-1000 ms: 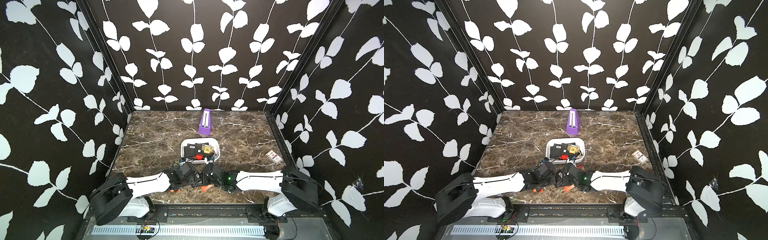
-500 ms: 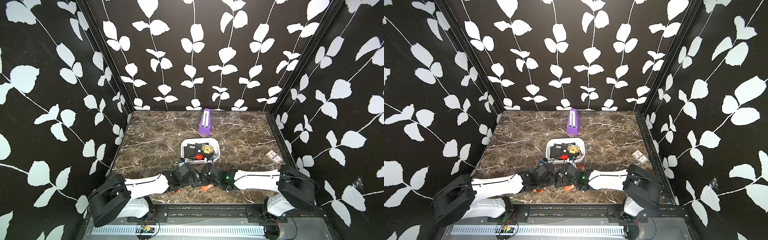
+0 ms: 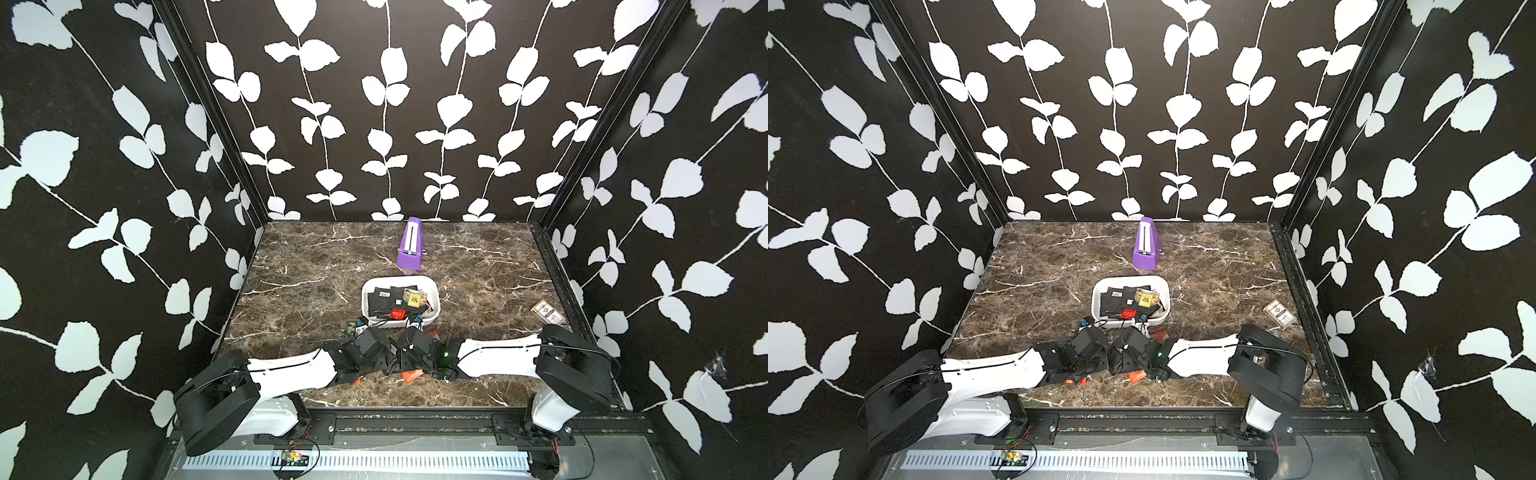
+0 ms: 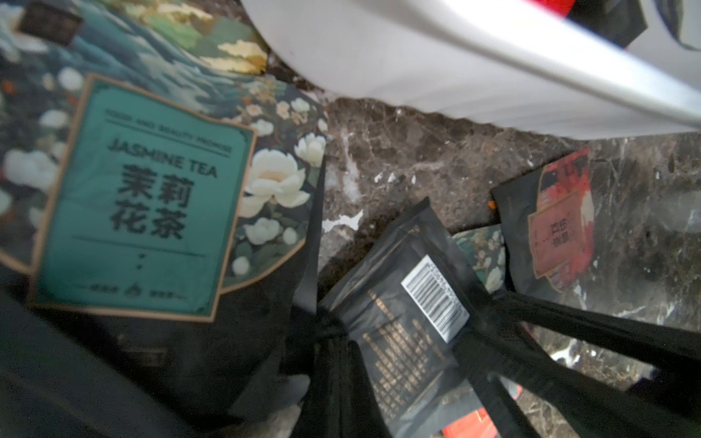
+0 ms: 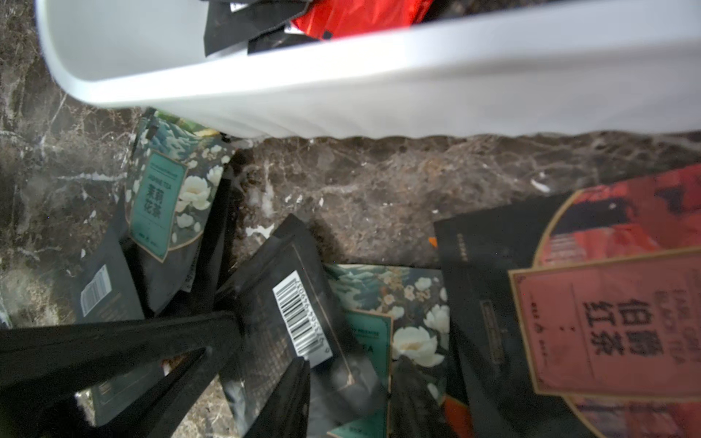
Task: Put the tea bags into the storage box
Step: Pick up the tea bag from the center of the board.
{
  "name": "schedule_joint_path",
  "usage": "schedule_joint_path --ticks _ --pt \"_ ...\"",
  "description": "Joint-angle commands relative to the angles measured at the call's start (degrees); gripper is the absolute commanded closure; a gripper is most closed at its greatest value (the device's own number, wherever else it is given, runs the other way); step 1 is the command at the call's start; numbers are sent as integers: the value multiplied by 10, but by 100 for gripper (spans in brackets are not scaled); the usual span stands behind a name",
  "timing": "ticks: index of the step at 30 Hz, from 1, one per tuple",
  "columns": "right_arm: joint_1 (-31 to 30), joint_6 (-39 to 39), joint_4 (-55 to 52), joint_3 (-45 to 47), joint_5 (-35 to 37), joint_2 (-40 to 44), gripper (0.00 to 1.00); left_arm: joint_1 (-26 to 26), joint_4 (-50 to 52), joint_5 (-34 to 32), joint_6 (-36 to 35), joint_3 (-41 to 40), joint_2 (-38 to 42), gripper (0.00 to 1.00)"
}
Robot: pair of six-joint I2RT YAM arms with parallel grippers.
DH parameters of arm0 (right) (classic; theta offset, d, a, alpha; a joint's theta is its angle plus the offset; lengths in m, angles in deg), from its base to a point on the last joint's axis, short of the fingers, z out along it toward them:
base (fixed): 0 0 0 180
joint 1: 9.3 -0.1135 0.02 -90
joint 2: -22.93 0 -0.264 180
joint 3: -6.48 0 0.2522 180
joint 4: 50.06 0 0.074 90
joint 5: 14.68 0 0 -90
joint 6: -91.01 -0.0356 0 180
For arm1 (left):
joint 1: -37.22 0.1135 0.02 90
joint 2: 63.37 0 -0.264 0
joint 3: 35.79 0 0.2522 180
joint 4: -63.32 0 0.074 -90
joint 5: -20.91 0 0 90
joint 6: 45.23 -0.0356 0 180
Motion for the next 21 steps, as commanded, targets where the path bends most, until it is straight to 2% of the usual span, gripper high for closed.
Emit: schedule_joint_path --ticks 1,5,8,13,18,21 --pt "-1 -14 14 -7 4 -6 63 1 54 3 5 -28 -9 100" --pt "-1 -27 34 9 2 -1 63 0 54 3 4 -28 -12 100" --pt "-1 -36 59 17 -8 -2 67 0 52 5 2 -28 -14 100" --pt "-1 -46 93 21 -25 -7 80 0 51 6 2 -25 -16 100" --pt "-1 -46 91 22 -21 1 90 0 51 5 1 -22 -17 100" --pt "-1 -42 80 22 -14 8 100 0 50 10 -5 -19 -14 100"
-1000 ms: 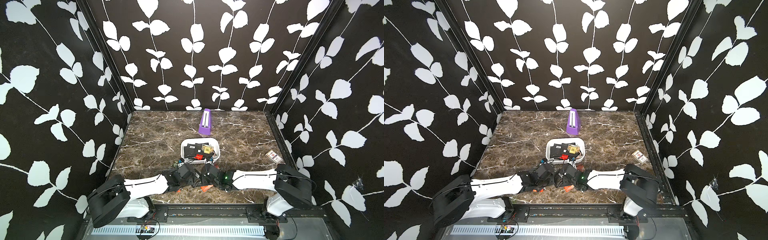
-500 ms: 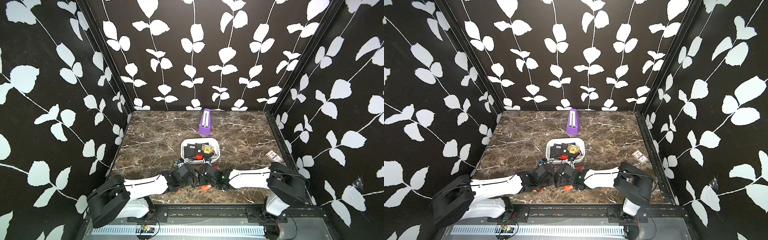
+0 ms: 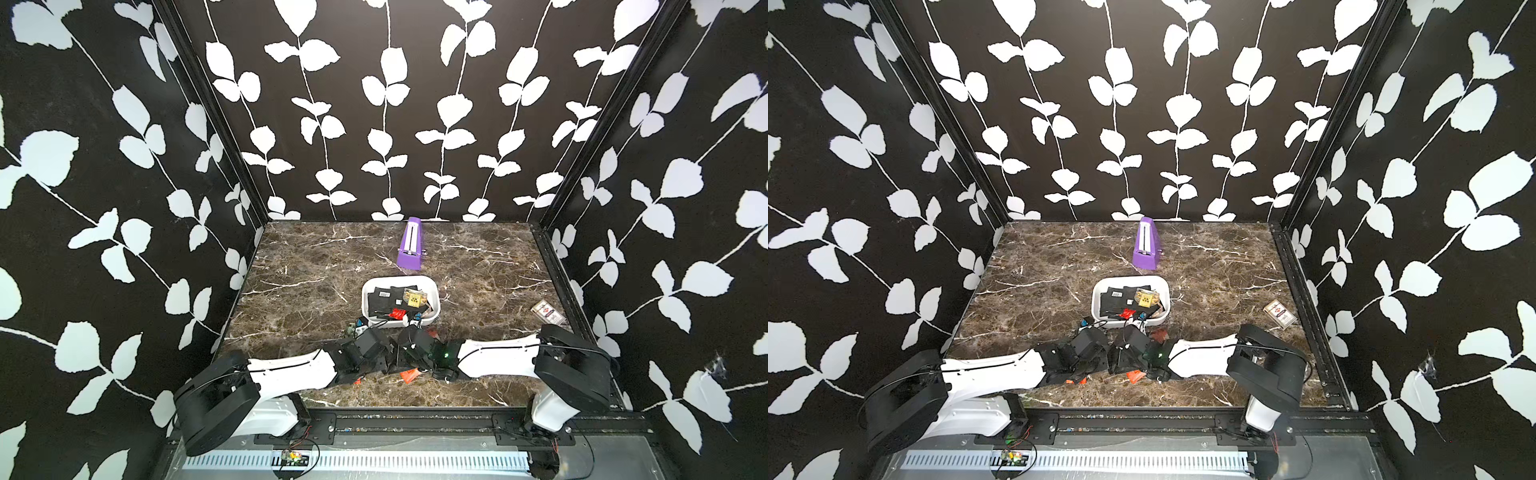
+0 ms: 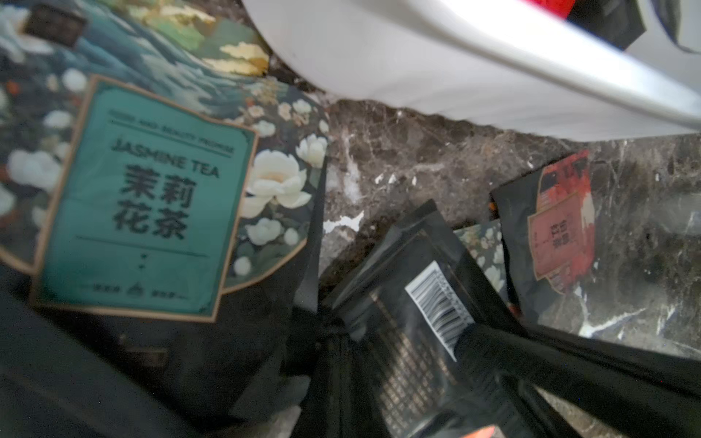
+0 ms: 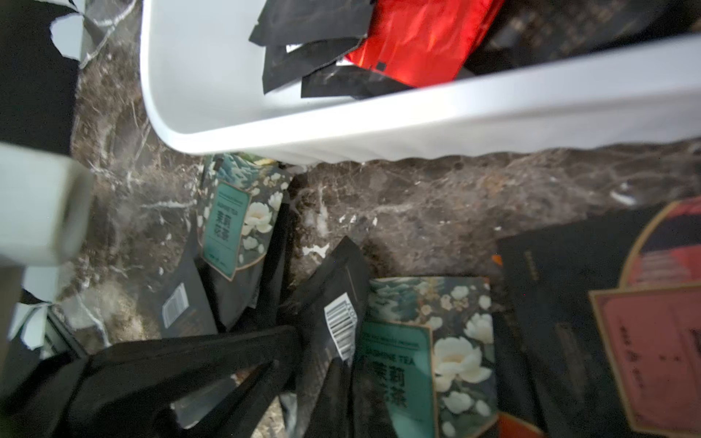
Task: Put the tea bags into the storage box
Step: Pick up the tea bag from the center of the board.
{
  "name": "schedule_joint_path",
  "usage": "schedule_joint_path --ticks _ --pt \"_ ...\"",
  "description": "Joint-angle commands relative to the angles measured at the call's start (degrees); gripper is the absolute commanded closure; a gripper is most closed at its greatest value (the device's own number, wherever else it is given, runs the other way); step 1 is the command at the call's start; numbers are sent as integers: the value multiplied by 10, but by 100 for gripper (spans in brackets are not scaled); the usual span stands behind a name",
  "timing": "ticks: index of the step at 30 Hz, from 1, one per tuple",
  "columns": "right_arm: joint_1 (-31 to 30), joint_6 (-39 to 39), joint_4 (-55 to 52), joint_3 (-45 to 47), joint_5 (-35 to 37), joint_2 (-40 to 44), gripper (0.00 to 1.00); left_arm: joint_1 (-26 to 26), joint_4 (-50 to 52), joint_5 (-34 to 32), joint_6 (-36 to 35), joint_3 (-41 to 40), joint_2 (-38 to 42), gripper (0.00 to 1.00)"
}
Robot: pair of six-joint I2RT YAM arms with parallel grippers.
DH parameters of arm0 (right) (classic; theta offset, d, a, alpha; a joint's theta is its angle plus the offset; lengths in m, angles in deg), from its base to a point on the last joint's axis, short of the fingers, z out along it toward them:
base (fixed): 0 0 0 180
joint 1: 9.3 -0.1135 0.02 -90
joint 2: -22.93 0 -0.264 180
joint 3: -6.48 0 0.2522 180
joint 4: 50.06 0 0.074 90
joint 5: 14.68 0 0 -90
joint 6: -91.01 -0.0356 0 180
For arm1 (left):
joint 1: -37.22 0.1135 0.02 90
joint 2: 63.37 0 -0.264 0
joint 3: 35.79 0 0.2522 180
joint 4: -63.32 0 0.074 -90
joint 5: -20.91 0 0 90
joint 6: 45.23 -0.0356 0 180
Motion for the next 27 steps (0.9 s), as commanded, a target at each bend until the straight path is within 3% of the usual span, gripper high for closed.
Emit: schedule_joint_path --ticks 1,4,12,18,21,27 --pt "-2 2 0 13 9 11 100 0 53 11 -7 -15 -11 100" --pt "-2 19 -43 3 26 26 100 0 44 15 -19 -8 11 97" --pt "-2 121 -264 -44 109 156 100 0 44 -7 -64 34 114 69" --pt "-1 215 -405 -120 154 275 100 1 70 -63 -76 32 170 62" --pt "18 253 -416 -156 167 301 100 1 88 -83 -67 23 181 59" --pt "136 278 -324 -192 59 255 100 1 86 -74 -45 -1 186 50"
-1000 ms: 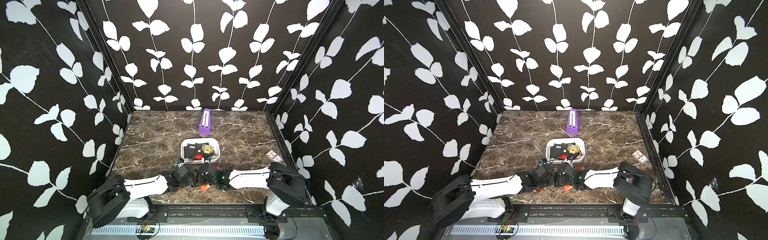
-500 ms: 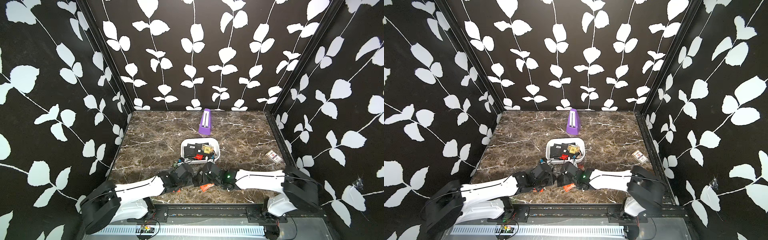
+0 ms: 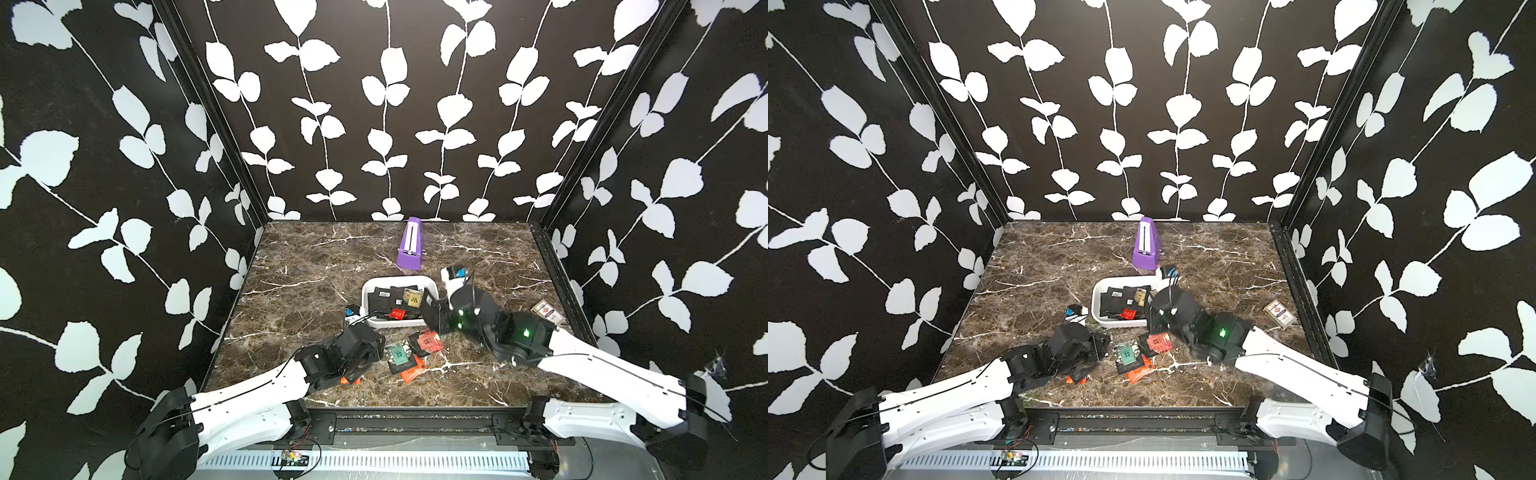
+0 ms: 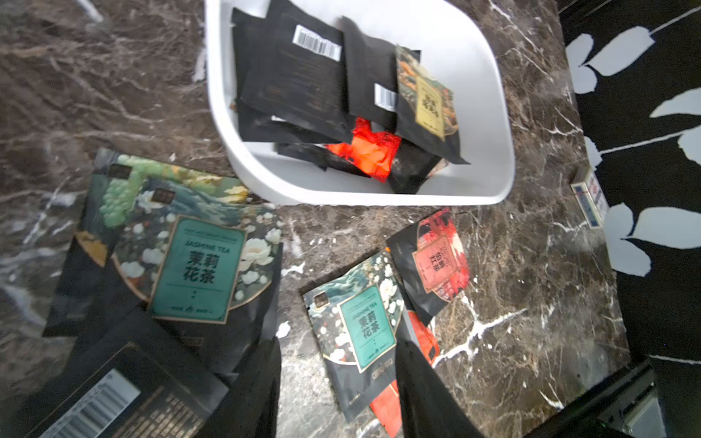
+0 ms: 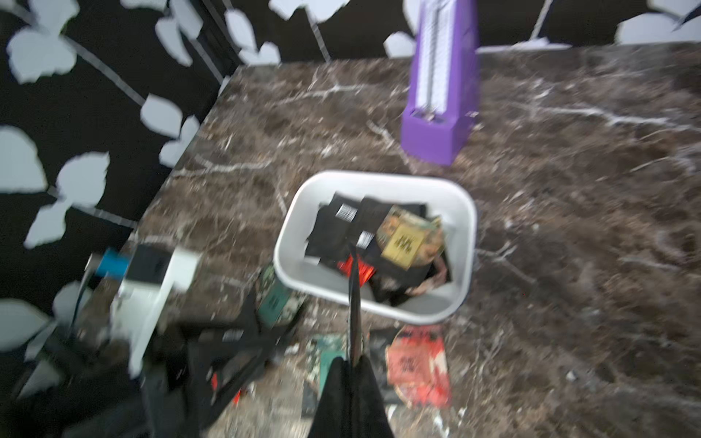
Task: Put the tea bags into the storage box
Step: Pick up the tea bag from the center of the board, then place the tea bag in the storage box.
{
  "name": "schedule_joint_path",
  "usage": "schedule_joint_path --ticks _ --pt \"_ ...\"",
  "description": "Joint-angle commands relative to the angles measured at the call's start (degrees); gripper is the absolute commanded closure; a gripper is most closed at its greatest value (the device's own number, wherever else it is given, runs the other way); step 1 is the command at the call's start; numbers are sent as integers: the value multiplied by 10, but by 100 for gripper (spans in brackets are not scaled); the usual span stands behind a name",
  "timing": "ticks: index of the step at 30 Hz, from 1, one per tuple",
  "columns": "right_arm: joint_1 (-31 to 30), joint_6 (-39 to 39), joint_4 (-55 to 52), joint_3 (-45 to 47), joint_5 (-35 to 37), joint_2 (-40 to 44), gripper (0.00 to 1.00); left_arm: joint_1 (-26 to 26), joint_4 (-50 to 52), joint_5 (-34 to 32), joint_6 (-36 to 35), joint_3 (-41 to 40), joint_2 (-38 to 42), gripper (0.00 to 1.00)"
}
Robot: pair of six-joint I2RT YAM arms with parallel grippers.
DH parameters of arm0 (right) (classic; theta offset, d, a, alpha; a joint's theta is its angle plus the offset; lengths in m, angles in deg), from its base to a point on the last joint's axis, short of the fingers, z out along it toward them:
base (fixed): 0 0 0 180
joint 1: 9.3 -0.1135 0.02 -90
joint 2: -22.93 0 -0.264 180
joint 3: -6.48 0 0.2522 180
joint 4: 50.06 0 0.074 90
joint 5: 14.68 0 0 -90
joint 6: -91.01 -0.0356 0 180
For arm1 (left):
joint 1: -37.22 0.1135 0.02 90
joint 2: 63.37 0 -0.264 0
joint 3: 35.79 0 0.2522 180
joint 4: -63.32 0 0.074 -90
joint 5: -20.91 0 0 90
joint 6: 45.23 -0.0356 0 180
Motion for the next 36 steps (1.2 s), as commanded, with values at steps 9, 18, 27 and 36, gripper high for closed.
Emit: schedule_joint_path --ticks 9,18,27,36 --pt "114 -16 148 -99 -167 -223 100 1 5 14 25 -44 14 41" --pt "120 -67 211 -106 -216 -317 100 1 11 5 19 -46 27 37" --pt "142 34 3 -64 -5 -161 40 1 13 0 15 -38 32 35" --pt "134 -10 13 117 -83 116 51 1 -41 18 7 -33 12 35"
